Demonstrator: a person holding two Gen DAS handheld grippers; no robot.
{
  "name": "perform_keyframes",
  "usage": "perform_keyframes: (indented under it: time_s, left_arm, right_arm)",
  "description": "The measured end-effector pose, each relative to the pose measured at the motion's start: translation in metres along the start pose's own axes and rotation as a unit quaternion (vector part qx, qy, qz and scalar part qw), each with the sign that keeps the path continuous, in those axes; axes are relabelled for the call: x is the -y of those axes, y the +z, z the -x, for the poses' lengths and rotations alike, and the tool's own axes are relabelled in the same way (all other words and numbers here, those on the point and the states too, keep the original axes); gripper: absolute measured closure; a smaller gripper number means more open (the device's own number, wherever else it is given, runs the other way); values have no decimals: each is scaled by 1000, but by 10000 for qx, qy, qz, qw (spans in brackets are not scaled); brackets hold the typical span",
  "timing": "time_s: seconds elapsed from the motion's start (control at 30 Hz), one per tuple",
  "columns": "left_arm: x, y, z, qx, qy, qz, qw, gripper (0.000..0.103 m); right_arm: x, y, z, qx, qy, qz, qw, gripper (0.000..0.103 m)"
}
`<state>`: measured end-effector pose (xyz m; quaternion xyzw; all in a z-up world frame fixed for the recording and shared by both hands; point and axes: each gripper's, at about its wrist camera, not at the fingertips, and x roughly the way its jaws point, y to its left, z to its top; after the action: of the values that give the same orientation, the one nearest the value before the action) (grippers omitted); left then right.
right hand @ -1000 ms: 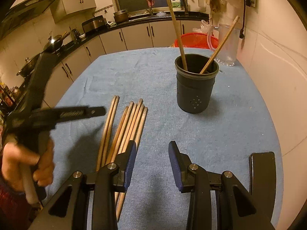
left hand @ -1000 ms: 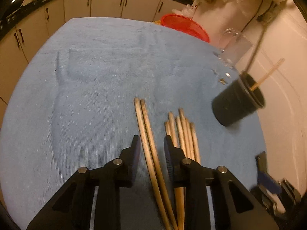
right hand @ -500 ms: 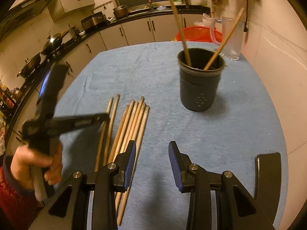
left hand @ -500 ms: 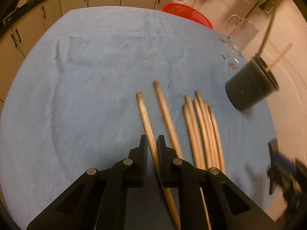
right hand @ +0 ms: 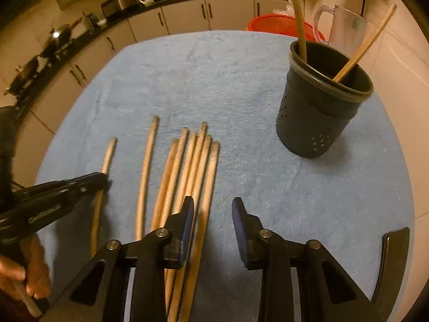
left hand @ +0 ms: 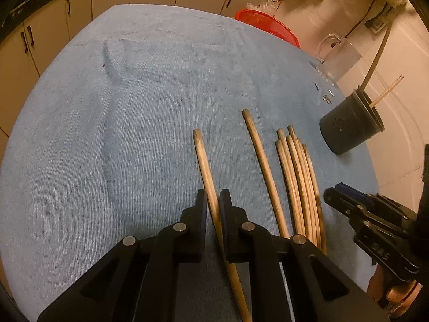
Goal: Organize utensils
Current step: 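Close the right tool on another wooden chopstick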
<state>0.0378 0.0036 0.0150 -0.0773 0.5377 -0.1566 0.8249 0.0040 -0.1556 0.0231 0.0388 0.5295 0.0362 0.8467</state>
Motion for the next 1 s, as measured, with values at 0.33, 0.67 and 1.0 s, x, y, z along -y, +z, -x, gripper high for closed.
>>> perform_keyframes:
  time_s: [0.33, 0.67, 1.0]
  left_arm:
    - [-2, 14, -9, 56, -69, -25, 10000, 93]
    - [10, 9, -4, -114, 210, -373, 9990, 95]
    - [14, 27, -14, -120, 419, -325, 9985, 96]
  right_arm:
    - [-15, 19, -27, -181, -419, 281, 9986, 89]
    - [-7, 22, -26, -538, 65, 334, 9980, 94]
    - [-10, 37, -33, -572, -44, 439, 9974, 95]
